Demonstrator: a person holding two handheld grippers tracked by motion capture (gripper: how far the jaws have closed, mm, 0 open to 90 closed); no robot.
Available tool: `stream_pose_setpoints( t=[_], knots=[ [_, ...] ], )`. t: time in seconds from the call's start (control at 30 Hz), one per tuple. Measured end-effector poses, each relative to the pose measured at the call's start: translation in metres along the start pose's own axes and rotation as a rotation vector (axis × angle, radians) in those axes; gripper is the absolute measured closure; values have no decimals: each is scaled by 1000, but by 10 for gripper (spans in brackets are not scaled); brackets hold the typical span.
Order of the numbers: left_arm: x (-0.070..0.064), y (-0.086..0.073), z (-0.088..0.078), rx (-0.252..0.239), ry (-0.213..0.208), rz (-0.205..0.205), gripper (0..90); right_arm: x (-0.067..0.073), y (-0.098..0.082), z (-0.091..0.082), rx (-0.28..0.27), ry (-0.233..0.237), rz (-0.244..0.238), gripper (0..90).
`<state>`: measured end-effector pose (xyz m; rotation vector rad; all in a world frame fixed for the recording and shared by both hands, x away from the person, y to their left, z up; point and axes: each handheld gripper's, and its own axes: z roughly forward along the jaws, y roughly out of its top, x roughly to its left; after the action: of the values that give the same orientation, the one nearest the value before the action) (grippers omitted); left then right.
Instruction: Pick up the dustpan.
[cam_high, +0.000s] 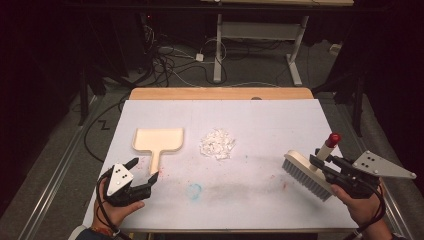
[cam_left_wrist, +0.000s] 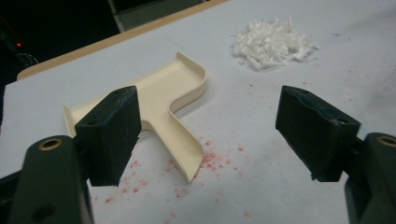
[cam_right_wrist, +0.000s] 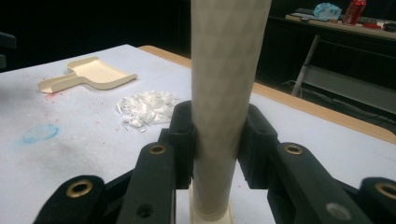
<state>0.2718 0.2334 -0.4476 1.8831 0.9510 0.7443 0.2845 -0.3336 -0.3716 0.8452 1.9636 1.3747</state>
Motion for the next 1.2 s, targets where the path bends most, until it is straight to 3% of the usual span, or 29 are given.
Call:
stream_pose_setpoints(
  t=[0.17, 0.27, 0.3, 0.33, 0.37, 0.4, 0.43, 0.5, 0.57, 0.6, 0.67, 0.77, 0.8, 0.83, 0.87, 0.93, 1.0, 1.1, 1.2],
  knots=[
    [-2, -2, 2, 55, 17, 9, 210, 2, 1, 1, 4, -11, -6, 708],
    [2, -3, 2, 84, 26, -49, 212, 4, 2, 2, 6, -13, -14, 708],
    [5, -2, 3, 111, 21, -90, 211, 4, 2, 2, 11, -15, -12, 707],
    [5, -2, 3, 111, 21, -90, 206, 4, 2, 3, 15, -14, -13, 707],
    [6, 0, 5, 124, 30, -134, 206, 4, 2, 3, 15, -16, -16, 707],
    [6, 0, 5, 124, 30, -134, 206, 3, 2, 4, 16, -20, -15, 707],
    [9, 4, 10, 138, -7, -194, 206, 2, 2, 4, 18, -20, -17, 707],
    [9, 7, 20, 180, 17, -221, 206, 2, 1, 5, 23, -18, -8, 707],
    [10, 8, 26, 189, 0, -235, 207, 2, 1, 6, 27, -20, -10, 707],
    [12, 11, 40, 238, 18, -237, 211, 2, 1, 6, 29, -20, -19, 707],
    [16, 13, 55, 269, 0, -267, 231, 2, 1, 6, 32, -24, -19, 707],
    [23, 11, 82, 360, 4, -317, 271, 1, 0, 7, 36, -29, -12, 707],
    [23, 11, 82, 360, 4, -317, 291, 1, 0, 8, 40, -29, -10, 707],
    [26, 9, 99, 419, 40, -331, 299, 1, -1, 8, 42, -28, -13, 707],
    [26, 9, 99, 419, 40, -331, 313, 2, -1, 9, 45, -28, -11, 707],
    [30, 11, 109, 401, 93, -332, 368, 2, -2, 10, 50, -27, -13, 707],
    [32, 10, 112, 394, 112, -323, 419, 2, -2, 10, 52, -24, -14, 707],
    [35, 10, 113, 395, 111, -306, 488, 3, -3, 12, 56, -19, -11, 707],
    [41, 11, 113, 406, 112, -293, 615, 3, -4, 14, 59, -15, -12, 707]
  ],
)
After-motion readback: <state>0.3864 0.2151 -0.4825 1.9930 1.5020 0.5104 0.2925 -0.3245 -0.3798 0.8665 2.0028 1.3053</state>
